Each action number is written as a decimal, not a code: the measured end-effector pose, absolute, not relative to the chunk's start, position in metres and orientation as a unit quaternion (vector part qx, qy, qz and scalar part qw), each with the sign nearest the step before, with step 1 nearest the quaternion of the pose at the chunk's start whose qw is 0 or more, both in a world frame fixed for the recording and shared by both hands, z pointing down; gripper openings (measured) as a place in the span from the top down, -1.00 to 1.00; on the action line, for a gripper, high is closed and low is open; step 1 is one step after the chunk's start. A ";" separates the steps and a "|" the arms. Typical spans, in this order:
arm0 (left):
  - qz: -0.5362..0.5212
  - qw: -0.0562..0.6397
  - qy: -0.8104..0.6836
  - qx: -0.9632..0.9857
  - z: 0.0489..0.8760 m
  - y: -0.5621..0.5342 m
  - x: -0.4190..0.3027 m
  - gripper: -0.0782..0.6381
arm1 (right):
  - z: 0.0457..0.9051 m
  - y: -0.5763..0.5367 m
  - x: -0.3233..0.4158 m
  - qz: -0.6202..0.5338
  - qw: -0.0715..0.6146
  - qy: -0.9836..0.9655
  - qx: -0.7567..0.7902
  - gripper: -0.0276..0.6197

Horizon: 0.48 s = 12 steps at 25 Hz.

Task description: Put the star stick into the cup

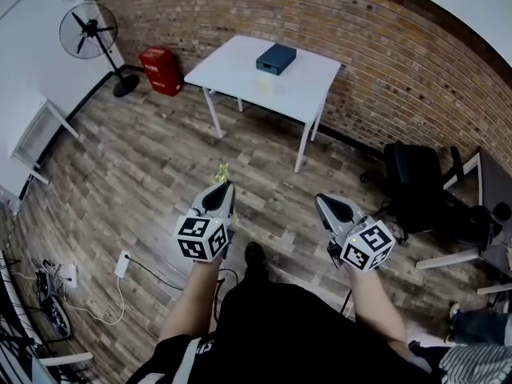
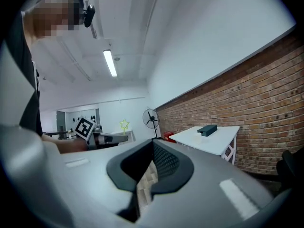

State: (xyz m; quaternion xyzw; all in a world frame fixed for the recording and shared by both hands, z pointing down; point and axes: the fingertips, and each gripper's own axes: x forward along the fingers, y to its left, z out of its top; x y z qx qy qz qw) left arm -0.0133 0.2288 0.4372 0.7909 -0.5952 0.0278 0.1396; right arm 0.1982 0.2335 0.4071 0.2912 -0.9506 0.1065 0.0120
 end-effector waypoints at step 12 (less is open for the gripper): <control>0.031 0.157 -0.576 0.802 0.447 0.096 -0.069 0.73 | 0.430 0.112 0.134 0.143 0.036 -0.941 0.304 0.91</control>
